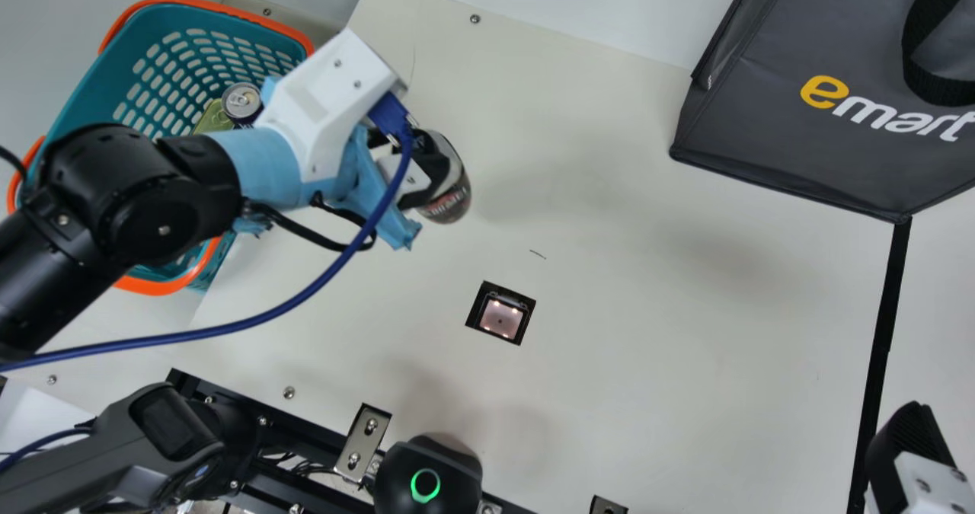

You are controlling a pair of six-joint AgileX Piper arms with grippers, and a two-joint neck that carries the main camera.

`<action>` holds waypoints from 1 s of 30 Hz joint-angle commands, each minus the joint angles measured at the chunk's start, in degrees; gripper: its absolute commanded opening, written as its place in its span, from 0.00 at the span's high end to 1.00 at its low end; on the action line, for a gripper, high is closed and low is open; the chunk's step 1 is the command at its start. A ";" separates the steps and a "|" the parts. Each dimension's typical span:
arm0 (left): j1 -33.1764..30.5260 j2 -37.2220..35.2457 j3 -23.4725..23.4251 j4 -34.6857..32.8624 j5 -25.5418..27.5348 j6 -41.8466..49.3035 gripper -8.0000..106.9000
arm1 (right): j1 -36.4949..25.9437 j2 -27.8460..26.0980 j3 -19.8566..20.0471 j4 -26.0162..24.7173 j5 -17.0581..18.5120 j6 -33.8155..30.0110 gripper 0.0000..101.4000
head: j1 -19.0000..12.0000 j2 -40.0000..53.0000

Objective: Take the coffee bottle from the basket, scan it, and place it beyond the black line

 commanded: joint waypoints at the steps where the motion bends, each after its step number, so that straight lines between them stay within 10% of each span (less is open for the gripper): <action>1: -1.07 0.33 0.15 -0.68 -0.48 0.38 0.84 | 0.00 0.00 0.00 0.00 0.00 0.00 0.10 | -0.96 0.14; 30: 1.75 3.51 3.47 -19.45 0.03 36.38 0.84 | 0.00 0.00 0.00 0.00 0.00 0.00 0.10 | -0.96 0.14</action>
